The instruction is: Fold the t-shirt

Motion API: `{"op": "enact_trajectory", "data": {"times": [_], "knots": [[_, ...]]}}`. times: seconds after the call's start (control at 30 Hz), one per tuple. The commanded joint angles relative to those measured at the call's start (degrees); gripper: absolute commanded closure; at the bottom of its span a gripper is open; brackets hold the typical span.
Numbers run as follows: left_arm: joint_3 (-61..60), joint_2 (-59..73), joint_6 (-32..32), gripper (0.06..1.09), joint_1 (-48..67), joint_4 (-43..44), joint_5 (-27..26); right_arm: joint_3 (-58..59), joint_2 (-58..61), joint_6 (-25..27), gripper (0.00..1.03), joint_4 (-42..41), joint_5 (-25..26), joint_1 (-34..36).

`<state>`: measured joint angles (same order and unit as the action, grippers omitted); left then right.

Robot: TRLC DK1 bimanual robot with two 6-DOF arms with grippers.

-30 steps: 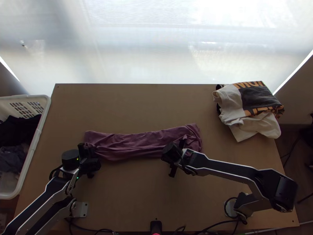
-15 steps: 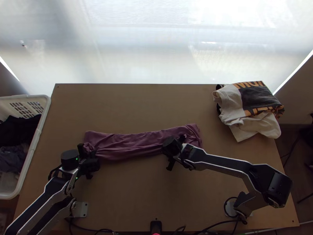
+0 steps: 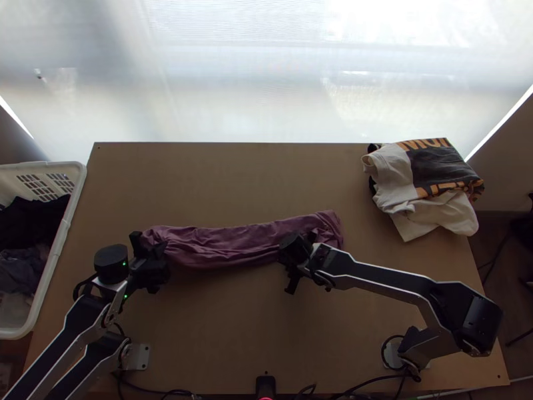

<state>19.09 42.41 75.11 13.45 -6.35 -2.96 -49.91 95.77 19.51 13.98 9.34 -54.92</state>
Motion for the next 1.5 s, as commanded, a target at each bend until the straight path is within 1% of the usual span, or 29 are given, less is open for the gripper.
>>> {"op": "enact_trajectory", "data": {"times": [0.0, 0.17, 0.33, 0.4, 0.5, 0.67, 0.8, 0.93, 1.07, 1.2, 1.47], "knots": [[6.7, 5.1, 0.8, 1.05, 7.6, 0.8, 1.5, -1.8, -2.6, -1.4, 1.00, 3.2, -4.9, -0.1], [12.6, 13.8, 1.2, 1.05, 12.2, 3.4, 2.4, -5.0, -7.6, -1.2, 1.00, 8.9, -7.1, 2.0], [17.6, 22.1, 2.2, 1.05, 15.9, 7.0, 3.2, -6.0, -12.0, -0.8, 1.00, 11.9, -7.2, 4.3], [19.8, 25.1, 2.3, 1.05, 18.3, 7.1, 3.7, -6.1, -13.5, -0.8, 1.00, 12.7, -7.2, 5.1], [22.8, 29.6, 3.9, 1.05, 21.4, 8.7, 3.9, -6.1, -15.3, -0.9, 1.00, 13.5, -7.2, 6.7], [29.0, 36.0, 4.4, 1.05, 25.2, 9.2, 4.3, -5.5, -18.2, -0.8, 1.00, 14.9, -7.6, 11.4], [32.5, 39.6, 5.4, 1.05, 29.7, 9.1, 5.6, -4.8, -21.1, -0.6, 1.00, 16.5, -7.9, 14.9], [37.0, 43.1, 6.7, 1.05, 34.1, 8.3, 7.8, -3.6, -24.5, -0.8, 1.00, 18.5, -8.0, 19.0], [42.7, 47.1, 7.0, 1.05, 38.0, 5.6, 9.7, -3.0, -28.3, -1.1, 1.00, 20.7, -8.4, 24.3], [46.6, 51.8, 9.8, 1.05, 40.4, 5.5, 9.8, -2.9, -32.8, -1.1, 1.00, 23.9, -9.1, 28.8], [57.8, 61.6, 10.8, 1.05, 45.0, 4.2, 10.1, 2.2, -44.4, -1.1, 1.00, 28.9, -9.3, 37.2]]}}
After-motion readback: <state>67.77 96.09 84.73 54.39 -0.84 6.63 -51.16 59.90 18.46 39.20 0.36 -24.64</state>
